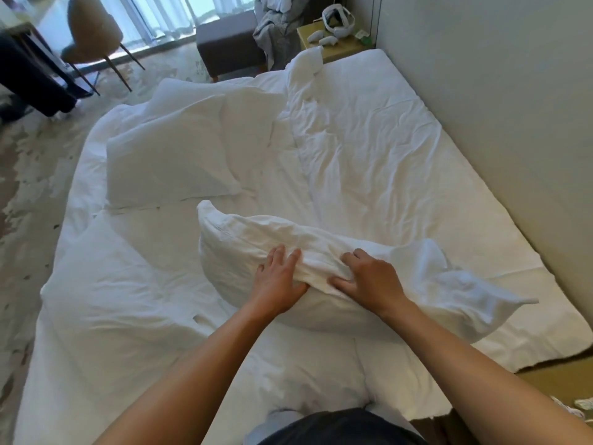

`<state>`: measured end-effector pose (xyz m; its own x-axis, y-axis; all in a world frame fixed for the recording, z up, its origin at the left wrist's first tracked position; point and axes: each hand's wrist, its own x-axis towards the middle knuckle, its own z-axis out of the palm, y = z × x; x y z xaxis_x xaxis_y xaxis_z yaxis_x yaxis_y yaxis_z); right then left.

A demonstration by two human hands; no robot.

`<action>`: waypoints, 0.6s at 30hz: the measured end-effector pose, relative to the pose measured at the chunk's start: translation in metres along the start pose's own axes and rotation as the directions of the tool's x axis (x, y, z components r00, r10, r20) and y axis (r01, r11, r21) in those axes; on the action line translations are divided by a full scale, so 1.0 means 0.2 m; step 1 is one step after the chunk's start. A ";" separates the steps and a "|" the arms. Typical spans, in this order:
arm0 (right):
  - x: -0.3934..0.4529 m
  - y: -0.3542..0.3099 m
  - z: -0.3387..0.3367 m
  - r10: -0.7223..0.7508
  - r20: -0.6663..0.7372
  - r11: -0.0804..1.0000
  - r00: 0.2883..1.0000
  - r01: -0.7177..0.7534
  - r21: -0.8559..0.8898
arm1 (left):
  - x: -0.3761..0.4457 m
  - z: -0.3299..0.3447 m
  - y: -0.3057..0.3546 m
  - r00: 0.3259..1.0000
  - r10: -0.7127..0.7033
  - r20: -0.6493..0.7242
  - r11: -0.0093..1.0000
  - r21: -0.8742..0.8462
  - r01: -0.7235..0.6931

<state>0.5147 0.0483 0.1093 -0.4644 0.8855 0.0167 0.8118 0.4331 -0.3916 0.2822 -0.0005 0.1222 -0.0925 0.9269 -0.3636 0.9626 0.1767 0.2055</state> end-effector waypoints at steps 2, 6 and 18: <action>-0.02 0.08 0.03 -0.020 0.007 0.996 1.000 0.019 0.087 | 0.03 -0.03 0.00 1.000 0.002 -0.008 1.000 0.019 -0.002; -0.04 0.20 0.00 -0.077 -0.016 0.964 0.997 0.078 0.255 | 0.14 -0.12 0.02 0.998 0.055 0.028 0.990 0.128 -0.058; -0.04 0.25 -0.09 -0.108 0.031 0.800 0.994 0.068 0.596 | -0.05 -0.15 0.06 0.970 0.208 -0.122 0.978 0.050 -0.203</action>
<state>0.5653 0.0649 0.1060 -0.5597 0.8281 0.0302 0.4066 0.3062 -0.8607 0.2879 0.0016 0.1552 0.0793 0.9768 -0.1989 0.9727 -0.0322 0.2297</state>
